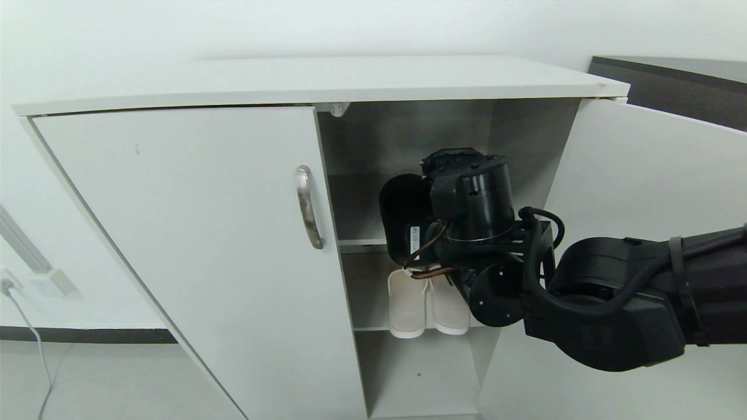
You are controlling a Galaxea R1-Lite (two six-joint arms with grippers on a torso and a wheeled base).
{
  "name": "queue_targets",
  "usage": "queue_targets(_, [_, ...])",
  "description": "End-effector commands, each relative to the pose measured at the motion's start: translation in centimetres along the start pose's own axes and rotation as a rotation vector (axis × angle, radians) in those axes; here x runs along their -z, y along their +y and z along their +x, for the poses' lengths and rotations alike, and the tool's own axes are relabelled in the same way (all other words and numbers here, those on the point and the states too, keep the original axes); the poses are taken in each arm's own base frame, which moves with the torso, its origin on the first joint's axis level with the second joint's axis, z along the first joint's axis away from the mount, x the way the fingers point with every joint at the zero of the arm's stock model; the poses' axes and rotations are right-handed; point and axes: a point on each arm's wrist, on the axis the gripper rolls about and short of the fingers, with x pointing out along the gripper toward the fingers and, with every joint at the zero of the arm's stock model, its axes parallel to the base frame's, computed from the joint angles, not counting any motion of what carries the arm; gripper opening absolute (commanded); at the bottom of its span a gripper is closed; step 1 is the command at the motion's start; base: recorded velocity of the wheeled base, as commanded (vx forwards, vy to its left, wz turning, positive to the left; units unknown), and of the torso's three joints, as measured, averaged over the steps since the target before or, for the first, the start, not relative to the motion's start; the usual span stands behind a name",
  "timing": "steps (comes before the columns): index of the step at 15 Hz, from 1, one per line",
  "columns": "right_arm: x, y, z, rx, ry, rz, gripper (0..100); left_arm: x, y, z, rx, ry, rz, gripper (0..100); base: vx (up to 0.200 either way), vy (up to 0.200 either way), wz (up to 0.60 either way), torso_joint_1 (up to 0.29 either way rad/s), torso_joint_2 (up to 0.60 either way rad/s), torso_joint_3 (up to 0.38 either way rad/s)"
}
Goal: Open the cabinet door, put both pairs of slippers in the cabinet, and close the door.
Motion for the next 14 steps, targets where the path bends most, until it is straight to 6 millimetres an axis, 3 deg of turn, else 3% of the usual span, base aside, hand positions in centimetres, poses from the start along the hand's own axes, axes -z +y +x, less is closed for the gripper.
queue_targets(1, [0.19, 0.07, -0.02, -0.001, 0.004, -0.004, 0, 0.0, 0.0, 0.01, -0.001, 0.001, 0.0, 0, 0.0, 0.0, 0.0, 0.0, 0.0, 0.0])
queue_targets(4, [0.07, 0.11, -0.1, -0.004, 0.0, 0.0, 0, 0.0, 0.0, 0.01, 0.0, 0.001, 0.0, 0, 0.0, 0.0, 0.0, 0.0, 0.0, 0.0])
queue_targets(14, [0.93, 0.53, 0.13, -0.006, 0.016, -0.016, 0, 0.0, 0.0, 0.01, 0.0, 0.001, 0.0, 0, -0.2, 0.0, 0.0, 0.0, 0.0, 0.0])
